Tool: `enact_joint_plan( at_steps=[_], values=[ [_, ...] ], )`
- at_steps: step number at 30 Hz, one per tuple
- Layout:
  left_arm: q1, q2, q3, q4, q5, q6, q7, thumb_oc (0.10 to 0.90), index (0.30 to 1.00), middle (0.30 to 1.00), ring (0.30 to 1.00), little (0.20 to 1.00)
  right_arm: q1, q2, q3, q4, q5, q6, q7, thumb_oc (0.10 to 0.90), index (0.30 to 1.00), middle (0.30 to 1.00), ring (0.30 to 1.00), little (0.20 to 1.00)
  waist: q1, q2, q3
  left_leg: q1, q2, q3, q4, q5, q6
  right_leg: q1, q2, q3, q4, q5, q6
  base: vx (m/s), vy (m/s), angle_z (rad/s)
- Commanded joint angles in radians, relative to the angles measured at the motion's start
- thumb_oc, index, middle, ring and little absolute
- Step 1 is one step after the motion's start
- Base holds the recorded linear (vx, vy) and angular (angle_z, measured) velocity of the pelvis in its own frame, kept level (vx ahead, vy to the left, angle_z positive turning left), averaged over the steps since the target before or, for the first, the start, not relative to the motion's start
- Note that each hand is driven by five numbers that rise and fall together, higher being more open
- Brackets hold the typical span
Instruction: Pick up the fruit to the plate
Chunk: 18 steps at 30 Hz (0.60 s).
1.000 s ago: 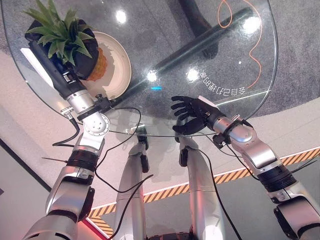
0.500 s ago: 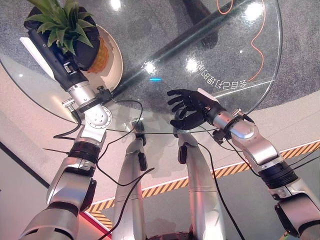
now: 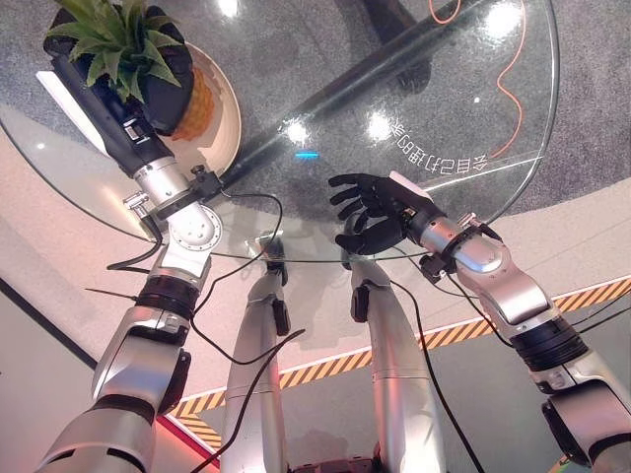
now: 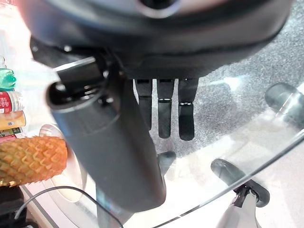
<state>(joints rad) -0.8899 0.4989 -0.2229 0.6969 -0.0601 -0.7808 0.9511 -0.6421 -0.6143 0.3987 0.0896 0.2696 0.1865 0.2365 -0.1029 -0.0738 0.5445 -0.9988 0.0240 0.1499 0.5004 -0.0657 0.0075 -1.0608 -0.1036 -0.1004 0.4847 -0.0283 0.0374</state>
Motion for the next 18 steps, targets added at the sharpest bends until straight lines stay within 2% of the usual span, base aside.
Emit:
enact_joint_plan(
  at_steps=[1, 9, 18],
  values=[
    [-0.032, 0.018, 0.020, -0.054, 0.016, -0.060, 0.026, 0.800, 0.900, 0.900, 0.900, 0.900, 0.054, 0.001, 0.054, -0.027, -0.004, 0.011, 0.012, 0.800, 0.900, 0.900, 0.900, 0.900, 0.022, 0.006, -0.024, 0.028, -0.100, 0.018, -0.053, 0.020, -0.034, 0.033, 0.091, -0.063, -0.008, 0.062, 0.032, -0.01, -0.034, 0.00],
    [-0.007, 0.026, 0.032, -0.069, -0.017, -0.057, -0.015, 0.800, 0.900, 0.900, 0.900, 0.900, 0.069, 0.011, 0.044, -0.039, -0.016, 0.014, 0.019, 0.800, 0.900, 0.900, 0.900, 0.900, 0.027, 0.006, -0.024, 0.068, -0.094, 0.018, -0.069, 0.019, -0.031, 0.068, 0.086, -0.066, -0.011, 0.057, 0.033, -0.01, -0.032, 0.01],
    [0.053, 0.038, 0.048, -0.087, -0.071, -0.032, -0.124, 0.800, 0.900, 0.900, 0.900, 0.900, 0.100, 0.032, 0.024, -0.066, -0.033, 0.021, 0.040, 0.800, 0.900, 0.900, 0.900, 0.900, 0.039, 0.013, -0.024, 0.148, -0.082, 0.015, -0.088, 0.011, -0.022, 0.133, 0.074, -0.070, -0.002, 0.038, 0.036, -0.01, -0.060, 0.01]
  ],
)
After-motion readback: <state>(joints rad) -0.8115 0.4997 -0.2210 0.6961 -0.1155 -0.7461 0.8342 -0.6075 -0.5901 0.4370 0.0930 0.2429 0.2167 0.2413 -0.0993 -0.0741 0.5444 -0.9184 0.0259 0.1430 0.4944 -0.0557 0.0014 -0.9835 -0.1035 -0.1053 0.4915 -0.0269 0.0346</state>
